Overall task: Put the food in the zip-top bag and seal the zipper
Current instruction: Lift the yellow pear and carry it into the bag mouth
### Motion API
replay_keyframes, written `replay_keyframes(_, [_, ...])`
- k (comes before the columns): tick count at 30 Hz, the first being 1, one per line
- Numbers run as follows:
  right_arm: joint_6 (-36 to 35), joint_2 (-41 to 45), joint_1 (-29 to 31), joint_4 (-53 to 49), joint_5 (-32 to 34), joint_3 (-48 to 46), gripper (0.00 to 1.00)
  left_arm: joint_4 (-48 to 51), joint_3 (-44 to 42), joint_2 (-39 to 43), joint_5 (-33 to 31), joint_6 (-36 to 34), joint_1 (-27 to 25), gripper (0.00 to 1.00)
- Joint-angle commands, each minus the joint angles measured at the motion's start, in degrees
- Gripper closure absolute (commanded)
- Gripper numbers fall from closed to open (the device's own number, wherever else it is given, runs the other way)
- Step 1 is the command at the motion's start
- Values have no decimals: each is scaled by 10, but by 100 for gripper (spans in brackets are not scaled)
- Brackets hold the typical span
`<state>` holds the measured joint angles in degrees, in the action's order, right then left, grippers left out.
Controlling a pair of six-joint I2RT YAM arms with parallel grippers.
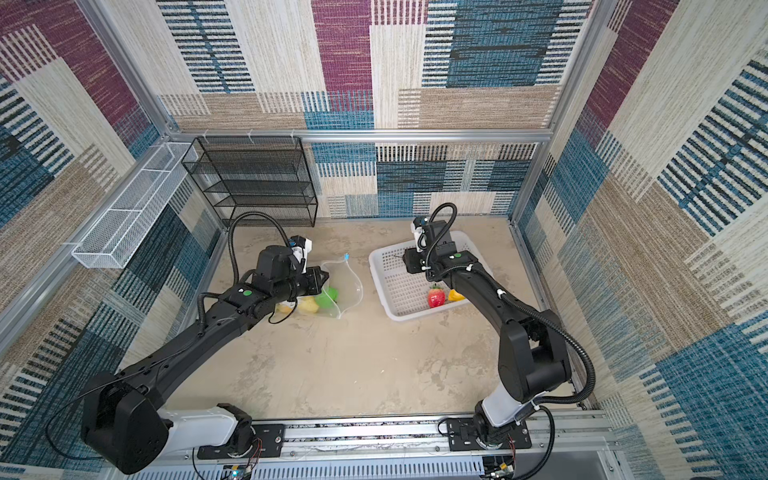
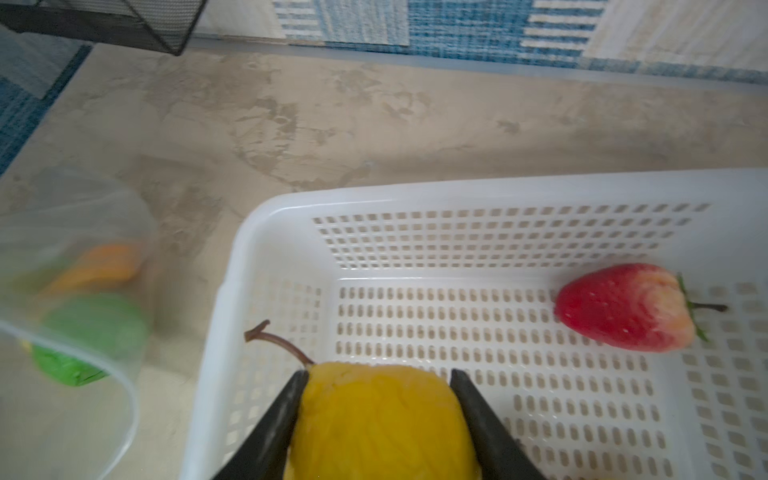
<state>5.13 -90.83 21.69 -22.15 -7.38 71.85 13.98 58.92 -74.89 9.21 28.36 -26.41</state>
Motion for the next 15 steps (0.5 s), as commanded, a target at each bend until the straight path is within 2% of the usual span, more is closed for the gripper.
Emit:
replay_keyframes(1, [4,12,40,8,-39,4,53,-3,1,0,-1,1,0,100])
replay_keyframes(6, [12,6,99,25,-81,7,54,-3,1,-1,0,0,0,100])
replay_keyframes(15, [46,-62,161,52,-98,31,54,-4,1,3,5,2,0,100])
